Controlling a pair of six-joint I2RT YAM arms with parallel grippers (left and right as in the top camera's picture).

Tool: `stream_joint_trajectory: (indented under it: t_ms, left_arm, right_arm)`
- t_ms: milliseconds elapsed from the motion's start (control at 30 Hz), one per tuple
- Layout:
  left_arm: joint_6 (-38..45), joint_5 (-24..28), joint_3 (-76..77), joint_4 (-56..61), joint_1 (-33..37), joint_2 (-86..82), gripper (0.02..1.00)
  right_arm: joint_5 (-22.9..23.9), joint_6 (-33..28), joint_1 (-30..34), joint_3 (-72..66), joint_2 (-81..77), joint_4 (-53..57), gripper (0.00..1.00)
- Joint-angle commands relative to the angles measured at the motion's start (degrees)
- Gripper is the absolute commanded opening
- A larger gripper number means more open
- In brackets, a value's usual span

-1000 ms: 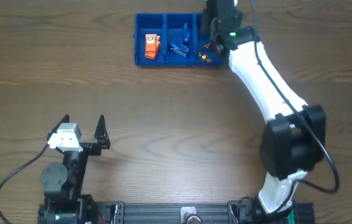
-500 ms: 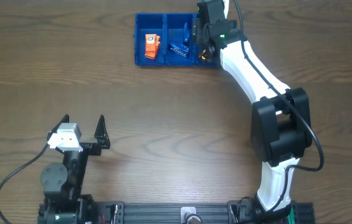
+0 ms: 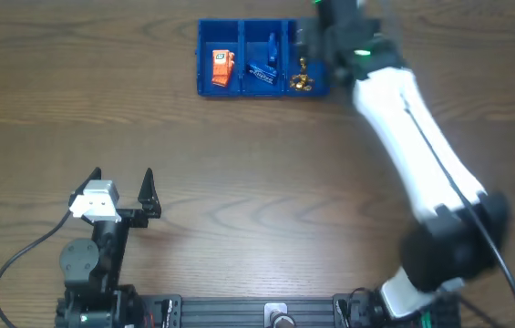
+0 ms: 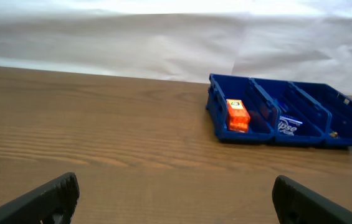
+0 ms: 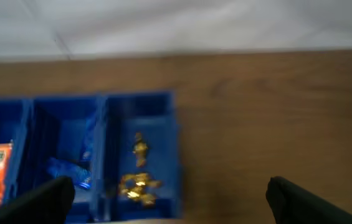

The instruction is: Sort Candies Into Trays

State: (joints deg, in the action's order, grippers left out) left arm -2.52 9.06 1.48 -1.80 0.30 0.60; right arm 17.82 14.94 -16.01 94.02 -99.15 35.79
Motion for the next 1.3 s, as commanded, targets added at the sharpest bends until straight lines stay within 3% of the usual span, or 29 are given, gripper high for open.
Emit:
stream_joint_trajectory:
  t_ms: [33, 233, 633, 867, 1233, 1300]
  left_arm:
    - [0.7, 0.9, -1.2, -1.8, 0.2, -0.3, 0.998]
    - [0.7, 0.9, -1.2, -1.8, 0.2, -0.3, 0.998]
    - [0.7, 0.9, -1.2, -1.8, 0.2, -0.3, 1.0]
    - [0.7, 0.9, -1.2, -1.8, 0.2, -0.3, 0.998]
    - [0.7, 0.9, -1.2, -1.8, 0.2, -0.3, 0.998]
    - [0.7, 0.9, -1.2, -1.8, 0.2, -0.3, 0.998]
  right_arm:
    - [4.4, -3.6, 6.4, -0.7, 12.2, 5.6, 0.998]
    - [4.6, -6.3, 7.9, -16.2, 33.2, 4.1, 0.998]
    - [-7.8, -6.4, 7.9, -58.5, 81.3, -5.4, 0.998]
    - [-15.7, -6.5, 7.9, -72.4, 89.9, -12.1, 0.998]
    - [-15.8, -6.6, 8.0, -85.4, 93.2, -22.8, 0.998]
    - [-15.8, -8.9, 8.1, -86.2, 93.2, -23.8, 0.998]
